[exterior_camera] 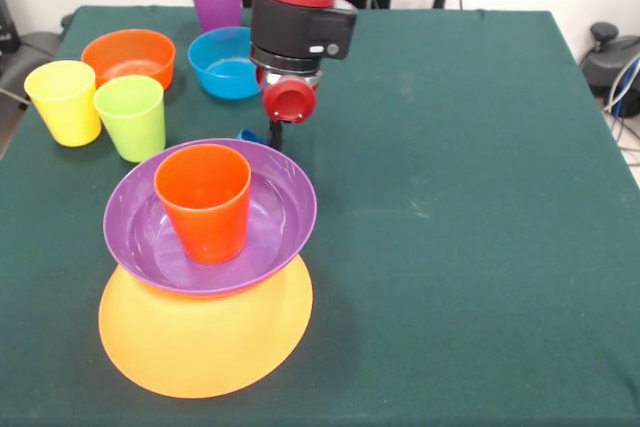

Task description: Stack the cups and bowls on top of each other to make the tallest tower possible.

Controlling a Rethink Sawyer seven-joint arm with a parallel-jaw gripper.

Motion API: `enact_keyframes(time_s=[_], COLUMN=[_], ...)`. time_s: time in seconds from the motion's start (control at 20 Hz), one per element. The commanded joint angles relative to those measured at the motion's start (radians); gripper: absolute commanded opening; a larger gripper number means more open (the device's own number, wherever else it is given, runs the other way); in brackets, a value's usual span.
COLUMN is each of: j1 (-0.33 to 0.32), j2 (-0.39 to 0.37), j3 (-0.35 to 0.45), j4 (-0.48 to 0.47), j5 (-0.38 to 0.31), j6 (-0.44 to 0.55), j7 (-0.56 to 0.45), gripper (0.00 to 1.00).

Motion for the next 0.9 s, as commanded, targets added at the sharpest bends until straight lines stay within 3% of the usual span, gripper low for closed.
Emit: enact_keyframes(time_s=[0.05, 0.2, 0.25, 0.5, 0.8, 0.9], j1=[-0.001, 0.001, 0.007, 0.010, -0.015, 0.001], j2=[0.062, 0.047, 0.046, 0.025, 0.016, 0.014], j3=[0.050, 0.046, 0.036, 0.020, 0.038, 0.018], j4=[-0.025, -0.019, -0.024, -0.045, -0.059, -0.062], j5=[0.038, 0.040, 0.040, 0.012, -0.009, 0.013], j6=[-0.081, -0.039, -0.014, 0.139, 0.219, 0.249], j7=[0.119, 0.092, 0.076, -0.007, -0.031, -0.009], gripper=[0.00, 0.00, 1.00, 1.00, 1.00, 1.00])
